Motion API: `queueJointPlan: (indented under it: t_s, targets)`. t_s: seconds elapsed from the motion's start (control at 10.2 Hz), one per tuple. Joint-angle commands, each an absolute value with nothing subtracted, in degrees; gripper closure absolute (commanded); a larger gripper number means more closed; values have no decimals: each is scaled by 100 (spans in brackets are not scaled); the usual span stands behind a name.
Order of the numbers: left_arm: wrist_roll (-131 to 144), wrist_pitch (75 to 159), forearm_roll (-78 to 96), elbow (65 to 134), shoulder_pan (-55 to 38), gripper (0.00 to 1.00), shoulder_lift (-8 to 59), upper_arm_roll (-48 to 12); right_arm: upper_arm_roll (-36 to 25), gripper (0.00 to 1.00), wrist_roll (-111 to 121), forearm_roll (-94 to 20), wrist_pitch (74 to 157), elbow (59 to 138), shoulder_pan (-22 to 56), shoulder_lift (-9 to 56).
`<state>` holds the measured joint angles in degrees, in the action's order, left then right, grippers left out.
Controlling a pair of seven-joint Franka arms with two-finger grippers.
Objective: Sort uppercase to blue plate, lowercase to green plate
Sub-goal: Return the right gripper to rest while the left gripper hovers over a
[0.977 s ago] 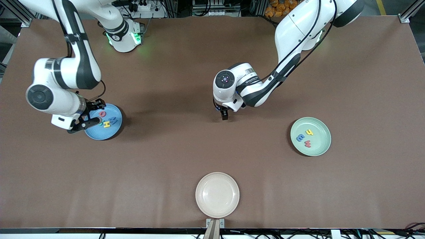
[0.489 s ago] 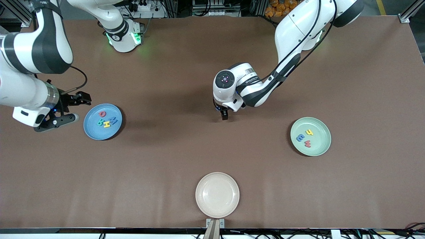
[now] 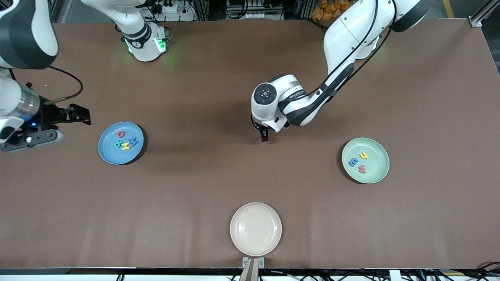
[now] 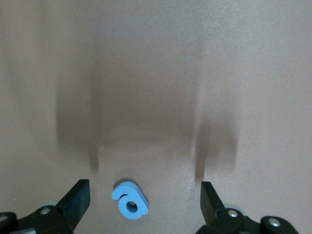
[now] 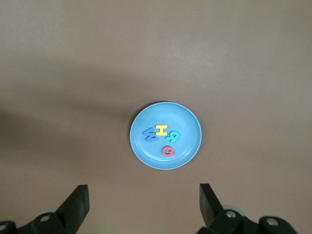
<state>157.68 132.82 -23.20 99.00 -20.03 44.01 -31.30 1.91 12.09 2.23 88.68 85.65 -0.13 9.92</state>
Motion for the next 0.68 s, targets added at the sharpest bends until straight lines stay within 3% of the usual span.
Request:
queueJointPlan:
  t_s: [0.0, 0.59]
  targets:
    - [17455, 13579, -3050, 9940, -1899, 0, 3929, -2637, 404, 0, 1116, 220, 8736, 8429, -325, 828]
    - [16726, 13395, -3050, 9984, -1846, 0, 3885, -2637, 360, 0, 870, 220, 8762, 8534, -290, 580]
